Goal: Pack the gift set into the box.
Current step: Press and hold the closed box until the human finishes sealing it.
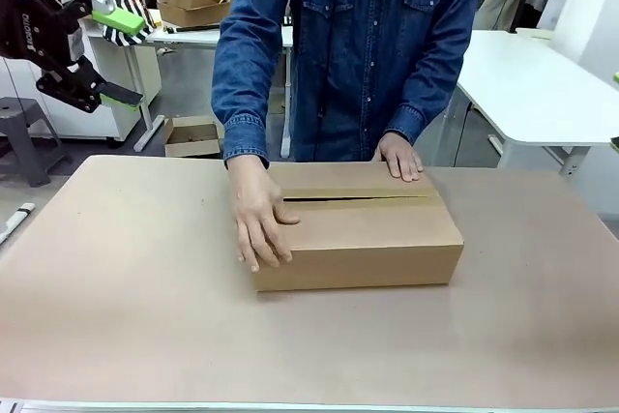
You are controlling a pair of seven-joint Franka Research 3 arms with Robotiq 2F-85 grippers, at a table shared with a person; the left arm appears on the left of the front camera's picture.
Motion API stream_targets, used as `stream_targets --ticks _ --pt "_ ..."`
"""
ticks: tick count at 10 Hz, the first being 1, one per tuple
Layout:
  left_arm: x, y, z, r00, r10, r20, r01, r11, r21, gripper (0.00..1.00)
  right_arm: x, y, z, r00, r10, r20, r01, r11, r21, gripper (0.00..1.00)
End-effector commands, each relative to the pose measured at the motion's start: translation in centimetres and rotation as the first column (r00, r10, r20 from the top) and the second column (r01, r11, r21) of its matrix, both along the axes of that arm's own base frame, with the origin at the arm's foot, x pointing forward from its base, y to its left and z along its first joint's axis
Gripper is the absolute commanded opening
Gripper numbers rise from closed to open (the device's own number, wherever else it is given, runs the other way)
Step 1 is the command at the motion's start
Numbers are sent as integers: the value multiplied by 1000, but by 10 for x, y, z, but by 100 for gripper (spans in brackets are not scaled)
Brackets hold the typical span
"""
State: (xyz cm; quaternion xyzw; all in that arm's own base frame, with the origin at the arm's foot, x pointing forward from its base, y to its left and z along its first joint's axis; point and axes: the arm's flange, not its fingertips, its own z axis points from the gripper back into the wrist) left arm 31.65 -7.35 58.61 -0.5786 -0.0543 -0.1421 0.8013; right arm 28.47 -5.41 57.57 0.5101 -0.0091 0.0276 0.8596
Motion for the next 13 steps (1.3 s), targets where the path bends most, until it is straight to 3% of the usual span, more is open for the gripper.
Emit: stream_targets --ticks 1,13 --pt "-1 0 2 1000 4 -7 -5 1000 -9 100 0 -1 -3 1000 11 23 -11 1000 -11 100" --pt "-1 0 2 1000 4 -7 -5 1000 -9 100 0 -1 -3 1000 11 23 -11 1000 -11 100"
